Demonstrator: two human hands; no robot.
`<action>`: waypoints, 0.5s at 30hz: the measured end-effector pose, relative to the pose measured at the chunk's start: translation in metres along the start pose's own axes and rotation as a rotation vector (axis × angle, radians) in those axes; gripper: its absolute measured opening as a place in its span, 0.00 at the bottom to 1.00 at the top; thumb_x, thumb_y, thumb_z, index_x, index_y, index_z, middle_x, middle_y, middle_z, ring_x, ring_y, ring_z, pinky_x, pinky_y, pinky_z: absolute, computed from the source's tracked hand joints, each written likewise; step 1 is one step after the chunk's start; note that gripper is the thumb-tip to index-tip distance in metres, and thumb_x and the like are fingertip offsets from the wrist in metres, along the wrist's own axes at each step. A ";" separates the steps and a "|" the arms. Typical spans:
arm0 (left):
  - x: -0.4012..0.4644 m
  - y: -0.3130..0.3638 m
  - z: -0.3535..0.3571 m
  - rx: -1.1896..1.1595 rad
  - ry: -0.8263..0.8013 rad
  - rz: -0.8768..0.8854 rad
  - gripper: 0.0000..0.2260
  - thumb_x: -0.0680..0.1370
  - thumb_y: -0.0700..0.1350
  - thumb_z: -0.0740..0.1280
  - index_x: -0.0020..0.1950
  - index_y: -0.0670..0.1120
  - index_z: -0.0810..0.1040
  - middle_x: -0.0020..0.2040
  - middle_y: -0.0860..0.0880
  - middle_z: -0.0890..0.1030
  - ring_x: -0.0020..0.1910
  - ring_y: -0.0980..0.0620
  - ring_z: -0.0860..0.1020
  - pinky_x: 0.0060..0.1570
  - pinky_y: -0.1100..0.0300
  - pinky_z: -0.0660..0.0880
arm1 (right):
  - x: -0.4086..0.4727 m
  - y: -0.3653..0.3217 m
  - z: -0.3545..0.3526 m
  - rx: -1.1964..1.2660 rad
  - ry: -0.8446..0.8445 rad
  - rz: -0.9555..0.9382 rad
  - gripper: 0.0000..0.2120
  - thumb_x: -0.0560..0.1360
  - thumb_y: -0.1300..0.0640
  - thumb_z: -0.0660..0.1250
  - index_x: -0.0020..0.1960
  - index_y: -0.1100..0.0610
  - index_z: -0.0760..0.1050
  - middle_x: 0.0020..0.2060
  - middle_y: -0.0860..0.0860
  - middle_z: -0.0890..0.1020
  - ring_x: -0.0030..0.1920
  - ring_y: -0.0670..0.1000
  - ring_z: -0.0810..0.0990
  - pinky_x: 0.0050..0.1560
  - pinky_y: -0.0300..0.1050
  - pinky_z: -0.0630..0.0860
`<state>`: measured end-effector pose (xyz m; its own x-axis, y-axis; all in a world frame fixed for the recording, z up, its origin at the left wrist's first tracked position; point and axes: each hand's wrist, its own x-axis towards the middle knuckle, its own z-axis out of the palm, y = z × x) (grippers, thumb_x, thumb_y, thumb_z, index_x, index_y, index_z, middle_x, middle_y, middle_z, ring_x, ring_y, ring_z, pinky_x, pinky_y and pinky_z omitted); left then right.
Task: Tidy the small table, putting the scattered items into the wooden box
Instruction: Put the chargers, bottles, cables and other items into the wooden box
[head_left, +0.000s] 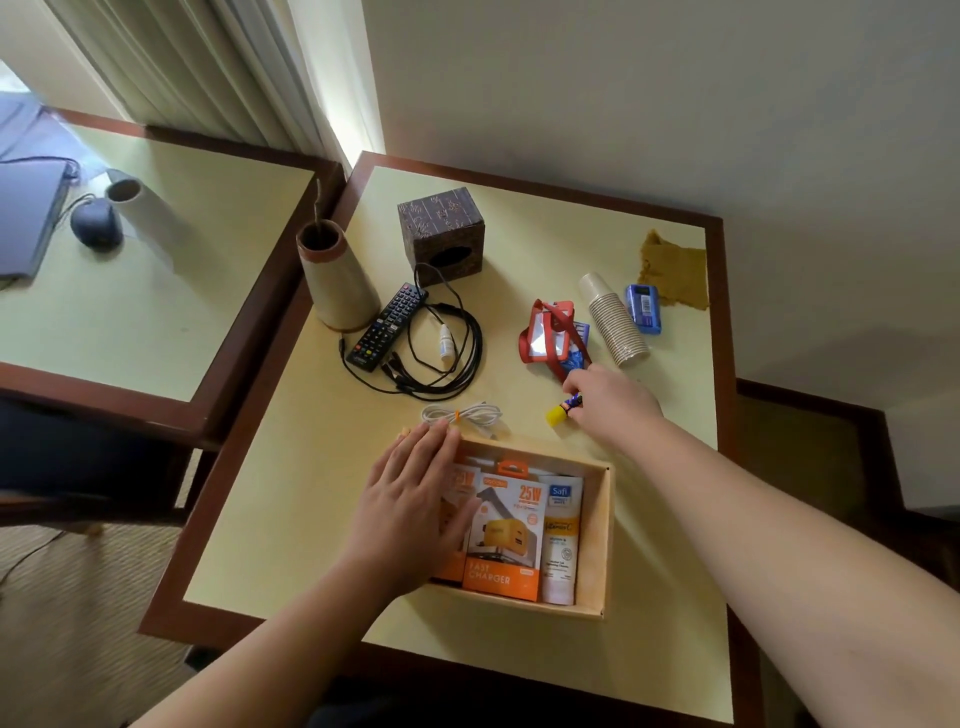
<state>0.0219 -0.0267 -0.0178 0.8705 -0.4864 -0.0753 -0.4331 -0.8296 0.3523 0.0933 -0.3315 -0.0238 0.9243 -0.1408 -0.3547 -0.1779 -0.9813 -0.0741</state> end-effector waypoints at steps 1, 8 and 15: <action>0.000 0.000 0.000 0.003 0.005 0.000 0.37 0.82 0.68 0.54 0.85 0.51 0.51 0.85 0.52 0.53 0.83 0.56 0.42 0.80 0.56 0.38 | -0.001 0.002 0.001 -0.011 -0.029 -0.017 0.15 0.79 0.50 0.70 0.65 0.43 0.76 0.59 0.48 0.76 0.54 0.54 0.78 0.50 0.51 0.78; -0.001 0.001 -0.001 0.015 0.025 0.003 0.36 0.82 0.67 0.55 0.85 0.51 0.51 0.85 0.53 0.53 0.83 0.56 0.42 0.80 0.57 0.37 | -0.015 0.008 0.011 -0.092 0.022 -0.017 0.09 0.79 0.47 0.70 0.58 0.47 0.77 0.54 0.50 0.75 0.53 0.54 0.75 0.49 0.51 0.79; -0.003 0.002 -0.002 -0.027 0.056 0.006 0.36 0.82 0.65 0.58 0.85 0.52 0.52 0.85 0.54 0.53 0.81 0.59 0.39 0.78 0.58 0.36 | -0.045 0.005 -0.008 0.509 0.229 0.225 0.11 0.81 0.48 0.69 0.61 0.50 0.79 0.53 0.49 0.82 0.52 0.52 0.79 0.49 0.49 0.79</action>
<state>0.0185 -0.0266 -0.0151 0.8798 -0.4750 -0.0209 -0.4330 -0.8186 0.3773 0.0538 -0.3314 -0.0010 0.8843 -0.4182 -0.2078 -0.4648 -0.7453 -0.4779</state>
